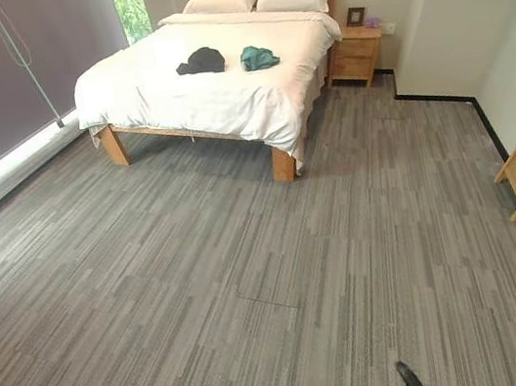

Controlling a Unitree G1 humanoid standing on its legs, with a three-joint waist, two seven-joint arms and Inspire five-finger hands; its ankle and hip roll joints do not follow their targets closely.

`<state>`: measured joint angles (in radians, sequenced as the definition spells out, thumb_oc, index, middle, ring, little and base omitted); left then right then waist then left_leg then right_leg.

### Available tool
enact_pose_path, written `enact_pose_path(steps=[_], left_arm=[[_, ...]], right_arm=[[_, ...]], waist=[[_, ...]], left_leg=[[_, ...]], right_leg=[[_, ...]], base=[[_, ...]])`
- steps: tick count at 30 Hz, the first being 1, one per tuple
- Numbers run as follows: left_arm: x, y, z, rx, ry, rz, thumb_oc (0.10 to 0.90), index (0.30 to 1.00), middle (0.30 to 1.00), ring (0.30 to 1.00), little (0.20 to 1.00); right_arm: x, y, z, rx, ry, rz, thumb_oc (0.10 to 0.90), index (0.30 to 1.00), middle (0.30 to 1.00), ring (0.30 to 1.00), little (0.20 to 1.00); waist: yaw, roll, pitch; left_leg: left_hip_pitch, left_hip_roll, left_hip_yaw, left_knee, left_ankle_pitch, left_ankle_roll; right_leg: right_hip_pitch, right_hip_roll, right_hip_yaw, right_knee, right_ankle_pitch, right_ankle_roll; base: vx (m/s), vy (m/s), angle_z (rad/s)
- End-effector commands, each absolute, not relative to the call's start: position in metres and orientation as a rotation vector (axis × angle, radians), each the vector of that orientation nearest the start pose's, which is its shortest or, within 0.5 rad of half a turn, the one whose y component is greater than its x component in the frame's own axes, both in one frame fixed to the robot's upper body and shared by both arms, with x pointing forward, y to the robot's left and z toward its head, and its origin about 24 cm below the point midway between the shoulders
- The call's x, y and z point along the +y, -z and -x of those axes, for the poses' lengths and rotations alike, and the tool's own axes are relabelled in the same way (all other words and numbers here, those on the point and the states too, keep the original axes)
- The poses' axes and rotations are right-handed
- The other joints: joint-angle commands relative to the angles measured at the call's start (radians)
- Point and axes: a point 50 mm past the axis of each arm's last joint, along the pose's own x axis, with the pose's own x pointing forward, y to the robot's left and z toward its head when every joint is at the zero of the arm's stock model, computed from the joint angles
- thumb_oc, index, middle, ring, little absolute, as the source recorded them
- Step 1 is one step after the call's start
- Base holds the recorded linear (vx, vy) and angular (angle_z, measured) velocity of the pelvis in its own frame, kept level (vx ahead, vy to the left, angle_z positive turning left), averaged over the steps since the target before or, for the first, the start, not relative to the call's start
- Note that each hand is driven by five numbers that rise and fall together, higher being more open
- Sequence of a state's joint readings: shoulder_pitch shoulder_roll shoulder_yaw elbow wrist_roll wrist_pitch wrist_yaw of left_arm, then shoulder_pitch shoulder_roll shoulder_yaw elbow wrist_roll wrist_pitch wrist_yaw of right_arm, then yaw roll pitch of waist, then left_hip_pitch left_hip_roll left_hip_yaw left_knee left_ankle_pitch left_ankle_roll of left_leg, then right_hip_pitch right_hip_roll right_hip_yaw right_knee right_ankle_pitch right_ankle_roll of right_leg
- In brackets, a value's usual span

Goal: Pick up bed clothes into laundry basket.

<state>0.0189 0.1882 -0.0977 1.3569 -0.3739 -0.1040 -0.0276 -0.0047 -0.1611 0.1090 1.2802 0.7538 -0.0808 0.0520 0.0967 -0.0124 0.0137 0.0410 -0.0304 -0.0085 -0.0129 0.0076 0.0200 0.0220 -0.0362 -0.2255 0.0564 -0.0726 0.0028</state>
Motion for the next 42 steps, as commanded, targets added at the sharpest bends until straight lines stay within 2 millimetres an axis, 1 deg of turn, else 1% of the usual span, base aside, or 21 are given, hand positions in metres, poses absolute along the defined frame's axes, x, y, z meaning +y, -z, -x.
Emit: enact_pose_path(steps=[1, 6, 7, 8, 9, 10, 11, 12, 14, 15, 16, 17, 18, 19, 20, 23, 25, 33, 39, 41, 42], left_arm=[[0.22, 0.165, -0.09, 1.16, -0.271, 0.095, 0.8, 0.9, 0.9, 0.9, 0.9], [0.222, 0.165, -0.088, 1.157, -0.283, 0.113, 0.8, 0.9, 0.9, 0.9, 0.9], [0.224, 0.165, -0.088, 1.156, -0.291, 0.112, 0.8, 0.9, 0.9, 0.9, 0.9], [0.231, 0.158, -0.106, 1.076, -0.319, 0.098, 0.8, 0.9, 0.9, 0.9, 0.9], [0.231, 0.158, -0.106, 1.076, -0.32, 0.098, 0.8, 0.9, 0.9, 0.9, 0.9], [0.235, 0.153, -0.118, 1.021, -0.332, 0.103, 0.8, 0.9, 0.9, 0.9, 0.9], [0.245, 0.134, -0.156, 0.851, -0.35, 0.105, 0.8, 0.9, 0.9, 0.9, 0.9], [0.245, 0.134, -0.156, 0.851, -0.35, 0.105, 0.8, 0.9, 0.9, 0.9, 0.9], [0.251, 0.109, -0.191, 0.67, -0.354, 0.114, 0.8, 0.9, 0.9, 0.9, 0.9], [0.255, 0.074, -0.222, 0.456, -0.342, 0.141, 0.8, 0.9, 0.9, 0.9, 0.9], [0.255, 0.074, -0.222, 0.457, -0.343, 0.141, 0.8, 0.9, 0.9, 0.9, 0.9], [0.257, 0.06, -0.231, 0.375, -0.346, 0.166, 0.8, 0.9, 0.9, 0.9, 0.9], [0.257, 0.043, -0.242, 0.284, -0.34, 0.179, 0.8, 0.9, 0.9, 0.9, 0.9], [0.256, 0.012, -0.255, 0.139, -0.301, 0.174, 0.8, 0.9, 0.9, 0.9, 0.9], [0.256, 0.012, -0.255, 0.14, -0.301, 0.173, 0.8, 0.9, 0.9, 0.9, 0.9], [0.248, -0.018, -0.261, -0.003, -0.23, 0.144, 0.8, 0.9, 0.9, 0.9, 0.9], [0.247, -0.019, -0.26, -0.014, -0.227, 0.148, 0.8, 0.9, 0.9, 0.9, 0.9], [0.249, -0.006, -0.243, 0.04, -0.254, 0.149, 0.8, 0.9, 0.9, 0.9, 0.9], [0.254, 0.001, -0.235, 0.055, -0.313, 0.208, 0.8, 0.9, 0.9, 0.9, 0.9], [0.254, 0.004, -0.233, 0.062, -0.344, 0.257, 0.8, 0.9, 0.9, 0.9, 0.9], [0.254, 0.004, -0.233, 0.062, -0.343, 0.257, 0.8, 0.9, 0.9, 0.9, 0.9]], right_arm=[[-0.209, 0.167, -0.089, 1.106, 0.423, -0.416, 0.8, 0.9, 0.9, 0.9, 0.9], [-0.215, 0.171, -0.064, 1.181, 0.475, -0.398, 0.8, 0.9, 0.9, 0.9, 0.9], [-0.216, 0.171, -0.065, 1.174, 0.49, -0.413, 0.8, 0.9, 0.9, 0.9, 0.9], [-0.221, 0.167, -0.082, 1.091, 0.516, -0.466, 0.8, 0.9, 0.9, 0.9, 0.9], [-0.221, 0.166, -0.082, 1.091, 0.516, -0.467, 0.8, 0.9, 0.9, 0.9, 0.9], [-0.223, 0.163, -0.094, 1.039, 0.506, -0.468, 0.8, 0.9, 0.9, 0.9, 0.9], [-0.233, 0.143, -0.139, 0.852, 0.466, -0.438, 0.8, 0.9, 0.9, 0.9, 0.9], [-0.232, 0.143, -0.14, 0.852, 0.466, -0.438, 0.8, 0.9, 0.9, 0.9, 0.9], [-0.237, 0.115, -0.184, 0.663, 0.405, -0.389, 0.8, 0.9, 0.9, 0.9, 0.9], [-0.238, 0.081, -0.218, 0.482, 0.334, -0.334, 0.8, 0.9, 0.9, 0.9, 0.9], [-0.238, 0.081, -0.218, 0.483, 0.334, -0.334, 0.8, 0.9, 0.9, 0.9, 0.9], [-0.237, 0.069, -0.229, 0.422, 0.306, -0.318, 0.8, 0.9, 0.9, 0.9, 0.9], [-0.236, 0.054, -0.24, 0.348, 0.279, -0.317, 0.8, 0.9, 0.9, 0.9, 0.9], [-0.233, 0.029, -0.252, 0.238, 0.228, -0.283, 0.8, 0.9, 0.9, 0.9, 0.9], [-0.233, 0.03, -0.252, 0.238, 0.228, -0.282, 0.8, 0.9, 0.9, 0.9, 0.9], [-0.227, 0.013, -0.251, 0.164, 0.15, -0.24, 0.8, 0.9, 0.9, 0.9, 0.9], [-0.226, 0.013, -0.248, 0.164, 0.131, -0.217, 0.8, 0.9, 0.9, 0.9, 0.9], [-0.211, 0.025, -0.23, 0.21, 0.072, -0.293, 0.8, 0.9, 0.9, 0.9, 0.9], [-0.193, 0.013, -0.245, 0.163, -0.022, -0.335, 0.8, 0.9, 0.9, 0.9, 0.9], [-0.188, 0.0, -0.253, 0.105, -0.022, -0.379, 0.8, 0.9, 0.9, 0.9, 0.9], [-0.188, 0.0, -0.253, 0.105, -0.022, -0.379, 0.8, 0.9, 0.9, 0.9, 0.9]], waist=[[0.002, -0.01, 0.014], [0.001, -0.01, 0.007], [0.0, -0.01, 0.006], [-0.007, -0.009, 0.003], [-0.006, -0.009, 0.004], [-0.009, -0.009, 0.003], [-0.016, -0.007, 0.009], [-0.016, -0.007, 0.01], [-0.022, -0.003, 0.017], [-0.023, -0.001, 0.027], [-0.023, -0.001, 0.026], [-0.022, -0.001, 0.028], [-0.021, -0.002, 0.03], [-0.02, -0.005, 0.032], [-0.02, -0.005, 0.031], [-0.022, -0.009, 0.031], [-0.024, -0.011, 0.03], [-0.014, -0.021, 0.044], [0.026, -0.04, 0.075], [0.035, -0.035, 0.089], [0.035, -0.036, 0.088]], left_leg=[[-0.006, 0.013, -0.03, -0.074, 0.032, -0.072], [0.001, 0.009, -0.032, -0.074, 0.025, -0.067], [0.004, 0.009, -0.03, -0.074, 0.023, -0.066], [0.008, 0.01, -0.024, -0.074, 0.021, -0.067], [0.009, 0.01, -0.024, -0.074, 0.02, -0.067], [0.009, 0.011, -0.021, -0.074, 0.02, -0.067], [0.007, 0.012, -0.015, -0.074, 0.022, -0.068], [0.008, 0.012, -0.014, -0.074, 0.022, -0.068], [0.005, 0.014, -0.006, -0.074, 0.025, -0.069], [0.002, 0.017, 0.005, -0.074, 0.027, -0.068], [0.003, 0.017, 0.006, -0.074, 0.026, -0.068], [0.002, 0.016, 0.008, -0.074, 0.026, -0.067], [-0.001, 0.016, 0.009, -0.074, 0.027, -0.066], [0.0, 0.015, 0.01, -0.074, 0.025, -0.064], [0.0, 0.015, 0.01, -0.074, 0.025, -0.064], [0.002, 0.011, 0.007, -0.074, 0.02, -0.061], [0.004, 0.011, 0.008, -0.074, 0.018, -0.061], [0.01, 0.009, 0.012, -0.074, 0.005, -0.054], [-0.009, 0.006, 0.029, -0.02, -0.024, -0.044], [-0.024, -0.003, 0.024, 0.003, -0.044, -0.023], [-0.026, -0.004, 0.025, 0.004, -0.044, -0.023]], right_leg=[[0.11, -0.082, -0.024, -0.134, 0.052, 0.13], [0.115, -0.087, -0.022, -0.134, 0.053, 0.134], [0.115, -0.088, -0.018, -0.135, 0.054, 0.135], [0.113, -0.089, -0.011, -0.132, 0.055, 0.137], [0.114, -0.089, -0.011, -0.132, 0.055, 0.137], [0.112, -0.09, -0.007, -0.131, 0.056, 0.138], [0.103, -0.088, 0.002, -0.129, 0.061, 0.141], [0.103, -0.088, 0.003, -0.128, 0.061, 0.141], [0.09, -0.087, 0.017, -0.127, 0.067, 0.143], [0.077, -0.085, 0.033, -0.12, 0.073, 0.147], [0.076, -0.085, 0.034, -0.12, 0.073, 0.147], [0.074, -0.085, 0.037, -0.118, 0.074, 0.148], [0.072, -0.085, 0.039, -0.118, 0.075, 0.147], [0.074, -0.087, 0.041, -0.117, 0.074, 0.148], [0.074, -0.087, 0.041, -0.116, 0.074, 0.148], [0.079, -0.093, 0.038, -0.117, 0.071, 0.149], [0.081, -0.094, 0.038, -0.118, 0.071, 0.149], [0.08, -0.099, 0.039, -0.117, 0.069, 0.152], [0.072, -0.117, 0.034, -0.097, 0.07, 0.162], [0.019, -0.145, 0.034, 0.041, 0.05, 0.172], [0.014, -0.147, 0.036, 0.048, 0.046, 0.172]], base=[[0.0, 0.0, 0.0], [0.01, 0.014, 0.04], [0.03, 0.038, -0.03], [0.02, 0.027, -0.05], [0.01, 0.027, -0.08], [-0.04, 0.018, -0.07], [-0.04, 0.018, -0.08], [-0.06, 0.022, -0.08], [-0.07, 0.026, -0.18], [-0.07, 0.025, -0.32], [-0.05, 0.021, -0.32], [-0.01, 0.012, -0.23], [-0.01, 0.025, -0.2], [0.0, 0.019, -0.16], [0.01, 0.021, -0.06], [0.03, 0.022, 0.02], [0.04, 0.02, 0.04], [0.05, 0.015, 0.0], [0.07, 0.026, -0.06], [0.08, 0.11, -0.08], [0.06, 0.175, -0.05]])
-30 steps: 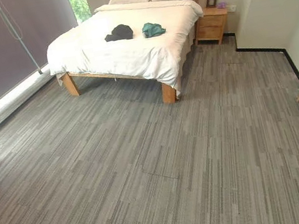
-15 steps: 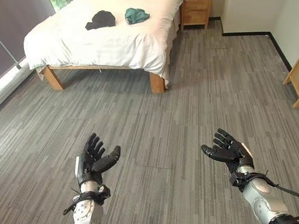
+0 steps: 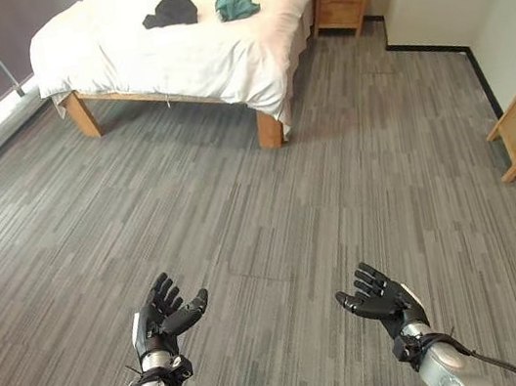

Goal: Pick up bed clothes into laundry basket.

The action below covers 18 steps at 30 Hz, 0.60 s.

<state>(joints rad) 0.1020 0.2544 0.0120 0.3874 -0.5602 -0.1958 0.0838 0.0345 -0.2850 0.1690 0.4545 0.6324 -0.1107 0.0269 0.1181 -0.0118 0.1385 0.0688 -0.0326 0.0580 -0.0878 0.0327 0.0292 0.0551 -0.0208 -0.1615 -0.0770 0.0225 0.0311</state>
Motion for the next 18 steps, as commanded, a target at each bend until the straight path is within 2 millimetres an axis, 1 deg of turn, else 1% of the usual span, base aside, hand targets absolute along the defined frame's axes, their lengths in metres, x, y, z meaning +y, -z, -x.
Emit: enact_pose_path(steps=[1, 2, 3, 4, 5, 6, 7, 8, 9, 10, 11, 12, 13, 14, 15, 16, 17, 18], left_arm=[[0.254, 0.004, -0.232, 0.075, -0.332, 0.223, 0.8, 0.9, 0.9, 0.9, 0.9], [0.255, 0.002, -0.231, 0.072, -0.325, 0.204, 0.8, 0.9, 0.9, 0.9, 0.9], [0.255, 0.002, -0.231, 0.072, -0.325, 0.204, 0.8, 0.9, 0.9, 0.9, 0.9], [0.255, 0.001, -0.231, 0.076, -0.311, 0.192, 0.8, 0.9, 0.9, 0.9, 0.9], [0.255, 0.0, -0.234, 0.081, -0.279, 0.159, 0.8, 0.9, 0.9, 0.9, 0.9], [0.254, 0.0, -0.234, 0.081, -0.279, 0.159, 0.8, 0.9, 0.9, 0.9, 0.9], [0.254, -0.002, -0.235, 0.078, -0.264, 0.146, 0.8, 0.9, 0.9, 0.9, 0.9], [0.252, -0.004, -0.236, 0.071, -0.246, 0.138, 0.8, 0.9, 0.9, 0.9, 0.9], [0.25, -0.006, -0.238, 0.063, -0.217, 0.139, 0.8, 0.9, 0.9, 0.9, 0.9], [0.25, -0.006, -0.237, 0.064, -0.217, 0.14, 0.8, 0.9, 0.9, 0.9, 0.9], [0.248, -0.007, -0.24, 0.058, -0.208, 0.145, 0.8, 0.9, 0.9, 0.9, 0.9], [0.246, -0.012, -0.246, 0.039, -0.199, 0.151, 0.8, 0.9, 0.9, 0.9, 0.9], [0.246, -0.015, -0.249, 0.022, -0.195, 0.15, 0.8, 0.9, 0.9, 0.9, 0.9], [0.246, -0.017, -0.25, 0.014, -0.198, 0.15, 0.8, 0.9, 0.9, 0.9, 0.9], [0.249, -0.021, -0.251, 0.003, -0.211, 0.126, 0.8, 0.9, 0.9, 0.9, 0.9], [0.247, -0.024, -0.25, -0.02, -0.208, 0.13, 0.8, 0.9, 0.9, 0.9, 0.9], [0.244, -0.023, -0.25, -0.015, -0.199, 0.159, 0.8, 0.9, 0.9, 0.9, 0.9], [0.246, -0.022, -0.253, -0.008, -0.213, 0.188, 0.8, 0.9, 0.9, 0.9, 0.9]], right_arm=[[-0.185, -0.005, -0.253, 0.08, -0.032, -0.395, 0.8, 0.9, 0.9, 0.9, 0.9], [-0.184, -0.006, -0.253, 0.079, -0.037, -0.386, 0.8, 0.9, 0.9, 0.9, 0.9], [-0.184, -0.006, -0.253, 0.079, -0.037, -0.386, 0.8, 0.9, 0.9, 0.9, 0.9], [-0.184, -0.008, -0.253, 0.071, -0.047, -0.38, 0.8, 0.9, 0.9, 0.9, 0.9], [-0.184, -0.01, -0.253, 0.061, -0.049, -0.384, 0.8, 0.9, 0.9, 0.9, 0.9], [-0.184, -0.01, -0.253, 0.061, -0.049, -0.384, 0.8, 0.9, 0.9, 0.9, 0.9], [-0.185, -0.01, -0.252, 0.061, -0.049, -0.381, 0.8, 0.9, 0.9, 0.9, 0.9], [-0.188, -0.009, -0.25, 0.062, -0.036, -0.38, 0.8, 0.9, 0.9, 0.9, 0.9], [-0.198, -0.004, -0.245, 0.079, 0.0, -0.384, 0.8, 0.9, 0.9, 0.9, 0.9], [-0.198, -0.004, -0.245, 0.08, 0.0, -0.383, 0.8, 0.9, 0.9, 0.9, 0.9], [-0.203, -0.002, -0.241, 0.085, 0.023, -0.386, 0.8, 0.9, 0.9, 0.9, 0.9], [-0.208, 0.001, -0.234, 0.093, 0.048, -0.391, 0.8, 0.9, 0.9, 0.9, 0.9], [-0.21, 0.0, -0.234, 0.091, 0.055, -0.392, 0.8, 0.9, 0.9, 0.9, 0.9], [-0.211, -0.001, -0.235, 0.085, 0.057, -0.388, 0.8, 0.9, 0.9, 0.9, 0.9], [-0.211, -0.004, -0.235, 0.076, 0.047, -0.386, 0.8, 0.9, 0.9, 0.9, 0.9], [-0.213, -0.003, -0.237, 0.084, 0.045, -0.364, 0.8, 0.9, 0.9, 0.9, 0.9], [-0.213, -0.003, -0.239, 0.093, 0.035, -0.353, 0.8, 0.9, 0.9, 0.9, 0.9], [-0.213, -0.008, -0.246, 0.071, 0.043, -0.383, 0.8, 0.9, 0.9, 0.9, 0.9]], waist=[[0.006, -0.031, -0.009], [0.0, -0.021, 0.007], [0.002, -0.024, 0.006], [-0.01, -0.013, 0.027], [-0.034, 0.003, 0.051], [-0.034, 0.001, 0.052], [-0.042, 0.003, 0.057], [-0.056, 0.0, 0.061], [-0.088, -0.012, 0.05], [-0.091, -0.005, 0.054], [-0.118, -0.008, 0.052], [-0.152, -0.019, 0.035], [-0.165, -0.017, 0.028], [-0.172, -0.013, 0.02], [-0.17, -0.02, 0.003], [-0.173, -0.018, 0.003], [-0.181, -0.016, -0.006], [-0.17, -0.043, -0.013]], left_leg=[[-0.05, -0.013, -0.044, 0.092, -0.088, -0.001], [-0.041, -0.013, -0.047, 0.096, -0.098, 0.011], [-0.043, -0.016, -0.044, 0.097, -0.098, 0.012], [-0.028, -0.013, -0.051, 0.104, -0.111, 0.02], [0.004, 0.011, -0.065, 0.118, -0.135, 0.018], [0.005, 0.009, -0.065, 0.121, -0.138, 0.017], [0.019, 0.02, -0.066, 0.127, -0.151, 0.011], [0.044, 0.03, -0.08, 0.127, -0.172, -0.001], [0.11, 0.047, -0.122, 0.114, -0.204, -0.035], [0.119, 0.055, -0.125, 0.111, -0.206, -0.037], [0.171, 0.077, -0.154, 0.095, -0.221, -0.064], [0.226, 0.116, -0.187, 0.077, -0.222, -0.1], [0.255, 0.142, -0.197, 0.071, -0.223, -0.113], [0.278, 0.167, -0.205, 0.077, -0.218, -0.126], [0.287, 0.185, -0.214, 0.114, -0.178, -0.15], [0.275, 0.206, -0.21, 0.166, -0.108, -0.168], [0.244, 0.235, -0.205, 0.281, 0.009, -0.182], [0.079, 0.265, -0.141, 0.568, 0.174, -0.154]], right_leg=[[-0.137, -0.188, 0.009, 0.411, 0.026, 0.16], [-0.178, -0.193, 0.018, 0.504, 0.081, 0.163], [-0.185, -0.196, 0.023, 0.512, 0.078, 0.165], [-0.226, -0.193, 0.039, 0.601, 0.107, 0.162], [-0.309, -0.19, 0.034, 0.69, 0.099, 0.153], [-0.311, -0.192, 0.035, 0.697, 0.093, 0.153], [-0.337, -0.214, 0.021, 0.681, 0.093, 0.151], [-0.361, -0.233, 0.01, 0.642, 0.085, 0.151], [-0.387, -0.237, 0.029, 0.494, 0.089, 0.16], [-0.375, -0.232, 0.021, 0.491, 0.086, 0.159], [-0.375, -0.228, 0.032, 0.331, 0.102, 0.175], [-0.39, -0.228, 0.045, 0.159, 0.127, 0.203], [-0.396, -0.233, 0.029, 0.114, 0.164, 0.215], [-0.391, -0.235, 0.001, 0.104, 0.19, 0.222], [-0.384, -0.231, -0.018, 0.153, 0.171, 0.211], [-0.388, -0.228, -0.011, 0.191, 0.192, 0.205], [-0.384, -0.202, 0.011, 0.226, 0.159, 0.178], [-0.288, -0.157, -0.012, 0.205, 0.091, 0.102]], base=[[0.06, 0.193, -0.07], [0.06, 0.194, -0.12], [0.09, 0.123, -0.15], [0.27, 0.099, 0.04], [0.28, 0.092, 0.12], [0.33, 0.02, 0.17], [0.28, -0.081, 0.14], [0.65, -0.226, 0.18], [0.55, -0.21, 0.27], [0.66, -0.263, 0.37], [0.71, -0.29, 0.69], [0.94, -0.38, 1.24], [0.89, -0.363, 1.25], [0.67, -0.293, 1.1], [0.6, -0.263, 0.68], [0.57, -0.261, 0.58], [0.73, -0.47, 0.61], [0.57, -0.409, 0.4]])
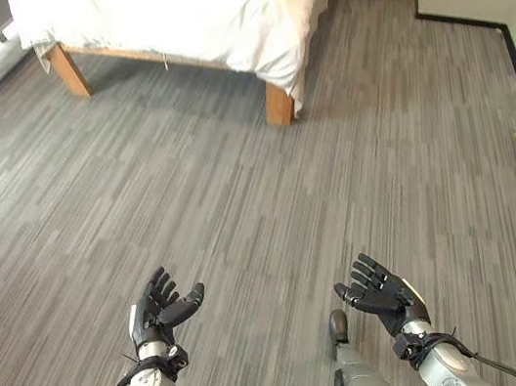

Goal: Pick up bed clothes into laundry basket.

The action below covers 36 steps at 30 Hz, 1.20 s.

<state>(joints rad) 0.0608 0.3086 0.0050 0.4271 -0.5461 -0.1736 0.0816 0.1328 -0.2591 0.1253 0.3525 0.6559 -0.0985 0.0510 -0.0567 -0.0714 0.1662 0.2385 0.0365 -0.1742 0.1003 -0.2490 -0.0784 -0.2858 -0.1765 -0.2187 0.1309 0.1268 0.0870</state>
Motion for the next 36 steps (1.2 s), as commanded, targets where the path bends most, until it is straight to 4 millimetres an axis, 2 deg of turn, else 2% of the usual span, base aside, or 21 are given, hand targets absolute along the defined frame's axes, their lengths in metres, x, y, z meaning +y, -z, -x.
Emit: enact_pose_path(steps=[1, 2, 4, 5, 6, 8, 10, 11, 12, 16, 19, 21, 22, 23, 26, 29, 31, 32, 33, 34, 36], left_arm=[[0.246, -0.023, -0.253, -0.008, -0.214, 0.187, 0.8, 0.9, 0.9, 0.9, 0.9], [0.244, -0.029, -0.258, -0.026, -0.191, 0.181, 0.8, 0.9, 0.9, 0.9, 0.9], [0.241, -0.029, -0.259, -0.025, -0.178, 0.185, 0.8, 0.9, 0.9, 0.9, 0.9], [0.238, -0.03, -0.261, -0.037, -0.185, 0.21, 0.8, 0.9, 0.9, 0.9, 0.9], [0.238, -0.03, -0.261, -0.038, -0.185, 0.209, 0.8, 0.9, 0.9, 0.9, 0.9], [0.235, -0.029, -0.258, -0.047, -0.185, 0.237, 0.8, 0.9, 0.9, 0.9, 0.9], [0.232, -0.034, -0.256, -0.077, -0.169, 0.238, 0.8, 0.9, 0.9, 0.9, 0.9], [0.232, -0.034, -0.256, -0.077, -0.169, 0.238, 0.8, 0.9, 0.9, 0.9, 0.9], [0.232, -0.039, -0.255, -0.097, -0.159, 0.226, 0.8, 0.9, 0.9, 0.9, 0.9], [0.232, -0.047, -0.252, -0.132, -0.139, 0.201, 0.8, 0.9, 0.9, 0.9, 0.9], [0.239, -0.047, -0.244, -0.138, -0.165, 0.216, 0.8, 0.9, 0.9, 0.9, 0.9], [0.24, -0.051, -0.243, -0.144, -0.128, 0.207, 0.8, 0.9, 0.9, 0.9, 0.9], [0.24, -0.053, -0.244, -0.145, -0.119, 0.207, 0.8, 0.9, 0.9, 0.9, 0.9], [0.238, -0.065, -0.248, -0.193, -0.08, 0.209, 0.8, 0.9, 0.9, 0.9, 0.9], [0.235, -0.077, -0.25, -0.237, -0.02, 0.217, 0.8, 0.9, 0.9, 0.9, 0.9], [0.225, -0.095, -0.256, -0.308, 0.096, 0.269, 0.8, 0.9, 0.9, 0.9, 0.9], [0.223, -0.101, -0.259, -0.333, 0.121, 0.291, 0.8, 0.9, 0.9, 0.9, 0.9], [0.226, -0.104, -0.26, -0.362, 0.125, 0.317, 0.8, 0.9, 0.9, 0.9, 0.9], [0.226, -0.104, -0.26, -0.362, 0.125, 0.318, 0.8, 0.9, 0.9, 0.9, 0.9], [0.232, -0.106, -0.259, -0.375, 0.092, 0.294, 0.8, 0.9, 0.9, 0.9, 0.9], [0.241, -0.102, -0.255, -0.359, 0.051, 0.27, 0.8, 0.9, 0.9, 0.9, 0.9]], right_arm=[[-0.213, -0.008, -0.246, 0.071, 0.043, -0.383, 0.8, 0.9, 0.9, 0.9, 0.9], [-0.216, -0.021, -0.251, 0.026, 0.008, -0.343, 0.8, 0.9, 0.9, 0.9, 0.9], [-0.22, -0.02, -0.251, 0.035, 0.035, -0.33, 0.8, 0.9, 0.9, 0.9, 0.9], [-0.222, -0.032, -0.258, -0.007, 0.027, -0.325, 0.8, 0.9, 0.9, 0.9, 0.9], [-0.222, -0.032, -0.259, -0.008, 0.027, -0.325, 0.8, 0.9, 0.9, 0.9, 0.9], [-0.214, -0.042, -0.266, -0.041, -0.029, -0.324, 0.8, 0.9, 0.9, 0.9, 0.9], [-0.205, -0.047, -0.271, -0.056, -0.077, -0.3, 0.8, 0.9, 0.9, 0.9, 0.9], [-0.205, -0.047, -0.271, -0.056, -0.077, -0.3, 0.8, 0.9, 0.9, 0.9, 0.9], [-0.197, -0.049, -0.273, -0.067, -0.107, -0.313, 0.8, 0.9, 0.9, 0.9, 0.9], [-0.175, -0.052, -0.281, -0.07, -0.175, -0.376, 0.8, 0.9, 0.9, 0.9, 0.9], [-0.156, -0.047, -0.278, -0.041, -0.242, -0.371, 0.8, 0.9, 0.9, 0.9, 0.9], [-0.153, -0.039, -0.274, -0.008, -0.247, -0.367, 0.8, 0.9, 0.9, 0.9, 0.9], [-0.151, -0.036, -0.272, 0.006, -0.242, -0.385, 0.8, 0.9, 0.9, 0.9, 0.9], [-0.151, -0.034, -0.267, 0.002, -0.242, -0.414, 0.8, 0.9, 0.9, 0.9, 0.9], [-0.161, -0.034, -0.263, -0.002, -0.228, -0.358, 0.8, 0.9, 0.9, 0.9, 0.9], [-0.182, -0.046, -0.26, -0.057, -0.19, -0.336, 0.8, 0.9, 0.9, 0.9, 0.9], [-0.197, -0.06, -0.262, -0.099, -0.175, -0.259, 0.8, 0.9, 0.9, 0.9, 0.9], [-0.21, -0.082, -0.267, -0.182, -0.179, -0.195, 0.8, 0.9, 0.9, 0.9, 0.9], [-0.21, -0.082, -0.267, -0.182, -0.179, -0.194, 0.8, 0.9, 0.9, 0.9, 0.9], [-0.216, -0.106, -0.274, -0.261, -0.193, -0.136, 0.8, 0.9, 0.9, 0.9, 0.9], [-0.234, -0.139, -0.281, -0.347, -0.175, -0.011, 0.8, 0.9, 0.9, 0.9, 0.9]], waist=[[0.002, 0.014, -0.043], [0.038, -0.023, -0.014], [0.061, -0.036, 0.008], [0.108, -0.04, 0.03], [0.107, -0.043, 0.029], [0.153, -0.035, 0.03], [0.202, -0.008, -0.003], [0.202, -0.008, -0.003], [0.226, 0.004, -0.013], [0.282, 0.009, -0.066], [0.304, -0.017, -0.097], [0.329, -0.046, -0.118], [0.312, -0.028, -0.101], [0.253, 0.017, -0.064], [0.199, 0.051, -0.049], [0.136, 0.05, -0.045], [0.104, 0.027, -0.046], [0.091, 0.001, -0.055], [0.088, 0.006, -0.052], [0.097, -0.006, -0.06], [0.103, -0.033, -0.065]], left_leg=[[-0.097, 0.193, 0.087, 0.381, 0.458, -0.046], [-0.257, 0.218, 0.158, 0.555, 0.447, 0.011], [-0.331, 0.178, 0.154, 0.624, 0.41, 0.015], [-0.469, 0.108, 0.191, 0.59, 0.321, 0.007], [-0.47, 0.105, 0.192, 0.587, 0.324, 0.008], [-0.52, 0.068, 0.26, 0.449, 0.309, 0.009], [-0.53, 0.029, 0.362, 0.096, 0.376, 0.024], [-0.53, 0.029, 0.362, 0.096, 0.376, 0.024], [-0.524, -0.004, 0.39, -0.08, 0.422, 0.022], [-0.566, -0.014, 0.432, -0.181, 0.469, 0.018], [-0.521, -0.021, 0.452, -0.159, 0.507, 0.063], [-0.489, -0.053, 0.453, -0.11, 0.449, 0.112], [-0.434, -0.041, 0.44, -0.1, 0.415, 0.12], [-0.32, -0.042, 0.366, -0.118, 0.368, 0.144], [-0.234, -0.043, 0.298, -0.135, 0.332, 0.153], [-0.143, -0.047, 0.205, -0.15, 0.27, 0.119], [-0.095, -0.051, 0.141, -0.146, 0.221, 0.085], [-0.064, -0.04, 0.102, -0.145, 0.18, 0.061], [-0.059, -0.034, 0.1, -0.145, 0.176, 0.061], [-0.036, -0.018, 0.088, -0.141, 0.162, 0.043], [-0.044, 0.022, 0.066, -0.035, 0.175, 0.006]], right_leg=[[0.051, -0.005, 0.043, -0.005, -0.012, 0.046], [0.157, 0.042, 0.041, -0.04, -0.068, -0.02], [0.194, 0.051, 0.058, -0.056, -0.08, -0.023], [0.271, 0.067, 0.062, -0.084, -0.104, -0.023], [0.27, 0.063, 0.062, -0.086, -0.102, -0.022], [0.337, 0.089, 0.056, -0.123, -0.122, -0.012], [0.425, 0.146, 0.066, -0.162, -0.167, -0.001], [0.425, 0.146, 0.066, -0.162, -0.167, -0.001], [0.466, 0.171, 0.08, -0.161, -0.206, 0.002], [0.596, 0.178, 0.123, -0.154, -0.282, 0.007], [0.607, 0.137, 0.14, -0.031, -0.237, 0.042], [0.532, 0.089, 0.162, 0.284, 0.041, 0.17], [0.479, 0.095, 0.172, 0.417, 0.122, 0.175], [0.325, 0.116, 0.188, 0.623, 0.12, 0.167], [0.2, 0.083, 0.158, 0.675, 0.046, 0.117], [0.13, -0.071, 0.076, 0.348, 0.015, 0.09], [0.152, -0.065, 0.101, 0.052, 0.025, 0.114], [0.15, -0.044, 0.132, -0.166, 0.042, 0.157], [0.163, -0.04, 0.126, -0.179, 0.047, 0.157], [0.161, -0.039, 0.105, -0.204, 0.079, 0.175], [0.179, -0.038, 0.14, -0.105, 0.055, 0.164]], base=[[0.8, -0.79, 0.23], [0.5, -0.549, -0.04], [0.48, -0.393, -0.08], [0.38, -0.166, -0.31], [0.62, -0.215, -0.24], [0.51, -0.087, -0.28], [0.75, -0.036, -0.52], [0.78, 0.019, -0.38], [0.52, 0.019, -0.41], [0.76, 0.04, -0.61], [0.74, 0.115, -0.3], [0.64, 0.177, -0.34], [0.83, 0.261, -0.47], [0.61, 0.184, -0.12], [0.58, 0.092, 0.9], [0.71, -0.142, 1.36], [0.8, -0.298, 1.67], [0.61, -0.231, 1.34], [0.64, -0.294, 1.44], [0.37, -0.203, 0.99], [0.49, -0.315, 0.96]])
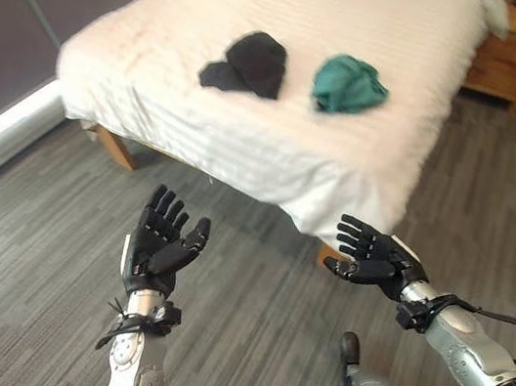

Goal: Pick up bed clothes into laundry basket.

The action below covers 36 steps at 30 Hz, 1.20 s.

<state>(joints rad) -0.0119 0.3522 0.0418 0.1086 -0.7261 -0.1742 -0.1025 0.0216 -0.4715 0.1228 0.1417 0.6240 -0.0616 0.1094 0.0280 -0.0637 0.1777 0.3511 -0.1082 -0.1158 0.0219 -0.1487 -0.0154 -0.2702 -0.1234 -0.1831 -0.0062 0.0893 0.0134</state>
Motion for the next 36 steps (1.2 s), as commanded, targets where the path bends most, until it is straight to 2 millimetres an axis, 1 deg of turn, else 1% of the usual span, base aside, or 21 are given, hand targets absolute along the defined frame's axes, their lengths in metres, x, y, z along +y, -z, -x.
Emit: enact_pose_path(steps=[1, 2, 3, 4, 5, 6, 7, 8, 9, 10, 11, 12, 13, 14, 16, 17, 23, 24, 28, 32, 36], left_arm=[[0.241, -0.102, -0.255, -0.359, 0.051, 0.271, 0.8, 0.9, 0.9, 0.9, 0.9], [0.245, -0.099, -0.252, -0.355, 0.033, 0.271, 0.8, 0.9, 0.9, 0.9, 0.9], [0.245, -0.099, -0.252, -0.354, 0.032, 0.271, 0.8, 0.9, 0.9, 0.9, 0.9], [0.245, -0.098, -0.253, -0.353, 0.019, 0.302, 0.8, 0.9, 0.9, 0.9, 0.9], [0.245, -0.098, -0.253, -0.354, 0.019, 0.303, 0.8, 0.9, 0.9, 0.9, 0.9], [0.247, -0.097, -0.251, -0.348, 0.015, 0.316, 0.8, 0.9, 0.9, 0.9, 0.9], [0.249, -0.091, -0.246, -0.317, 0.024, 0.307, 0.8, 0.9, 0.9, 0.9, 0.9], [0.249, -0.091, -0.245, -0.317, 0.021, 0.31, 0.8, 0.9, 0.9, 0.9, 0.9], [0.251, -0.089, -0.241, -0.302, 0.032, 0.291, 0.8, 0.9, 0.9, 0.9, 0.9], [0.251, -0.086, -0.234, -0.281, 0.059, 0.279, 0.8, 0.9, 0.9, 0.9, 0.9], [0.251, -0.086, -0.234, -0.282, 0.054, 0.282, 0.8, 0.9, 0.9, 0.9, 0.9], [0.253, -0.084, -0.231, -0.271, 0.059, 0.272, 0.8, 0.9, 0.9, 0.9, 0.9], [0.253, -0.084, -0.231, -0.271, 0.059, 0.272, 0.8, 0.9, 0.9, 0.9, 0.9], [0.251, -0.081, -0.23, -0.252, 0.095, 0.299, 0.8, 0.9, 0.9, 0.9, 0.9], [0.248, -0.079, -0.23, -0.245, 0.101, 0.314, 0.8, 0.9, 0.9, 0.9, 0.9], [0.246, -0.08, -0.23, -0.238, 0.123, 0.309, 0.8, 0.9, 0.9, 0.9, 0.9], [0.247, -0.079, -0.228, -0.204, 0.142, 0.299, 0.8, 0.9, 0.9, 0.9, 0.9], [0.247, -0.077, -0.228, -0.186, 0.15, 0.291, 0.8, 0.9, 0.9, 0.9, 0.9], [0.246, -0.073, -0.226, -0.165, 0.152, 0.294, 0.8, 0.9, 0.9, 0.9, 0.9], [0.246, -0.073, -0.228, -0.168, 0.142, 0.302, 0.8, 0.9, 0.9, 0.9, 0.9], [0.241, -0.076, -0.23, -0.174, 0.161, 0.29, 0.8, 0.9, 0.9, 0.9, 0.9]], right_arm=[[-0.234, -0.139, -0.281, -0.347, -0.175, -0.011, 0.8, 0.9, 0.9, 0.9, 0.9], [-0.251, -0.175, -0.289, -0.448, -0.129, 0.095, 0.8, 0.9, 0.9, 0.9, 0.9], [-0.25, -0.175, -0.289, -0.447, -0.129, 0.095, 0.8, 0.9, 0.9, 0.9, 0.9], [-0.264, -0.199, -0.295, -0.485, -0.081, 0.174, 0.8, 0.9, 0.9, 0.9, 0.9], [-0.264, -0.2, -0.295, -0.487, -0.082, 0.174, 0.8, 0.9, 0.9, 0.9, 0.9], [-0.271, -0.213, -0.298, -0.491, -0.077, 0.231, 0.8, 0.9, 0.9, 0.9, 0.9], [-0.289, -0.242, -0.303, -0.465, -0.037, 0.42, 0.8, 0.9, 0.9, 0.9, 0.9], [-0.289, -0.243, -0.304, -0.465, -0.04, 0.423, 0.8, 0.9, 0.9, 0.9, 0.9], [-0.296, -0.262, -0.305, -0.448, -0.035, 0.562, 0.8, 0.9, 0.9, 0.9, 0.9], [-0.304, -0.285, -0.308, -0.434, 0.024, 0.735, 0.8, 0.9, 0.9, 0.9, 0.9], [-0.303, -0.286, -0.31, -0.436, 0.019, 0.738, 0.8, 0.9, 0.9, 0.9, 0.9], [-0.301, -0.298, -0.312, -0.436, 0.034, 0.844, 0.8, 0.9, 0.9, 0.9, 0.9], [-0.301, -0.298, -0.312, -0.436, 0.034, 0.844, 0.8, 0.9, 0.9, 0.9, 0.9], [-0.31, -0.327, -0.313, -0.366, 0.125, 1.178, 0.8, 0.9, 0.9, 0.9, 0.9], [-0.31, -0.333, -0.318, -0.368, 0.155, 1.2, 0.8, 0.9, 0.9, 0.9, 0.9], [-0.318, -0.34, -0.321, -0.333, 0.209, 1.259, 0.8, 0.9, 0.9, 0.9, 0.9], [-0.333, -0.347, -0.335, -0.172, 0.305, 1.406, 0.8, 0.9, 0.9, 0.9, 0.9], [-0.345, -0.341, -0.34, -0.101, 0.349, 1.41, 0.8, 0.9, 0.9, 0.9, 0.9], [-0.341, -0.332, -0.348, -0.084, 0.32, 1.383, 0.8, 0.9, 0.9, 0.9, 0.9], [-0.346, -0.32, -0.353, -0.051, 0.328, 1.296, 0.8, 0.9, 0.9, 0.9, 0.9], [-0.345, -0.301, -0.36, -0.017, 0.309, 1.24, 0.8, 0.9, 0.9, 0.9, 0.9]], waist=[[0.016, -0.04, -0.076], [0.026, -0.054, -0.067], [0.024, -0.05, -0.07], [0.051, -0.085, -0.032], [0.048, -0.081, -0.032], [0.059, -0.091, -0.025], [0.086, -0.103, -0.03], [0.088, -0.1, -0.028], [0.101, -0.097, -0.033], [0.116, -0.08, -0.052], [0.113, -0.077, -0.05], [0.114, -0.068, -0.061], [0.114, -0.068, -0.061], [0.096, -0.056, -0.092], [0.088, -0.047, -0.097], [0.084, -0.049, -0.111], [0.089, -0.042, -0.103], [0.099, -0.042, -0.094], [0.101, -0.035, -0.086], [0.113, -0.025, -0.063], [0.119, -0.009, -0.044]], left_leg=[[-0.159, 0.167, 0.005, 0.05, 0.07, -0.057], [-0.268, 0.217, 0.012, 0.268, 0.22, -0.133], [-0.268, 0.221, 0.01, 0.271, 0.212, -0.133], [-0.39, 0.203, 0.012, 0.43, 0.256, -0.118], [-0.397, 0.204, 0.009, 0.443, 0.249, -0.117], [-0.424, 0.201, 0.024, 0.435, 0.234, -0.101], [-0.455, 0.189, 0.046, 0.327, 0.195, -0.098], [-0.447, 0.19, 0.051, 0.322, 0.193, -0.098], [-0.433, 0.174, 0.05, 0.231, 0.175, -0.095], [-0.421, 0.158, 0.018, 0.054, 0.201, -0.086], [-0.413, 0.159, 0.02, 0.044, 0.205, -0.086], [-0.404, 0.151, -0.001, -0.012, 0.228, -0.082], [-0.404, 0.151, -0.001, -0.012, 0.228, -0.082], [-0.364, 0.143, -0.006, -0.061, 0.228, -0.073], [-0.345, 0.14, -0.01, -0.088, 0.234, -0.072], [-0.331, 0.132, -0.01, -0.109, 0.23, -0.068], [-0.325, 0.128, 0.0, -0.109, 0.217, -0.057], [-0.335, 0.122, -0.003, -0.109, 0.211, -0.051], [-0.353, 0.118, 0.003, -0.109, 0.208, -0.047], [-0.377, 0.111, 0.006, -0.109, 0.21, -0.043], [-0.392, 0.105, 0.0, -0.109, 0.211, -0.041]], right_leg=[[0.163, -0.091, 0.102, 0.035, 0.089, 0.238], [0.228, -0.066, 0.058, 0.009, 0.057, 0.184], [0.232, -0.063, 0.054, 0.007, 0.051, 0.185], [0.281, -0.062, 0.043, -0.032, 0.049, 0.149], [0.282, -0.061, 0.04, -0.034, 0.05, 0.149], [0.304, -0.051, 0.036, -0.06, 0.048, 0.143], [0.322, -0.041, 0.035, -0.081, 0.035, 0.15], [0.325, -0.041, 0.04, -0.081, 0.033, 0.151], [0.332, -0.028, 0.053, -0.081, 0.02, 0.151], [0.339, 0.004, 0.069, -0.081, 0.002, 0.148], [0.341, 0.004, 0.07, -0.081, 0.001, 0.147], [0.346, 0.019, 0.077, -0.081, -0.01, 0.145], [0.346, 0.019, 0.077, -0.081, -0.01, 0.145], [0.367, 0.031, 0.083, -0.081, -0.036, 0.138], [0.368, 0.032, 0.086, -0.079, -0.036, 0.136], [0.366, 0.028, 0.094, -0.076, -0.037, 0.137], [0.353, 0.015, 0.114, -0.071, -0.036, 0.141], [0.338, 0.01, 0.119, -0.075, -0.028, 0.148], [0.311, 0.006, 0.129, -0.078, -0.021, 0.155], [0.277, 0.0, 0.134, -0.077, -0.013, 0.16], [0.261, -0.004, 0.134, -0.076, -0.01, 0.16]], base=[[0.44, -0.401, 0.9], [0.22, -0.224, 0.79], [0.3, -0.417, 0.78], [0.09, -0.185, 0.54], [0.14, -0.267, 0.21], [0.25, -0.158, -0.15], [0.27, -0.166, -0.2], [0.32, -0.107, -0.24], [0.32, 0.002, -0.56], [0.31, 0.0, -0.63], [0.28, 0.034, -0.62], [0.09, 0.01, -0.45], [0.3, 0.097, -0.77], [0.21, 0.085, -0.78], [0.21, 0.124, -0.58], [0.15, 0.126, -0.26], [0.08, 0.087, -0.05], [0.04, 0.073, 0.04], [0.02, 0.051, 0.0], [0.0, 0.029, -0.1], [0.0, 0.014, -0.07]])
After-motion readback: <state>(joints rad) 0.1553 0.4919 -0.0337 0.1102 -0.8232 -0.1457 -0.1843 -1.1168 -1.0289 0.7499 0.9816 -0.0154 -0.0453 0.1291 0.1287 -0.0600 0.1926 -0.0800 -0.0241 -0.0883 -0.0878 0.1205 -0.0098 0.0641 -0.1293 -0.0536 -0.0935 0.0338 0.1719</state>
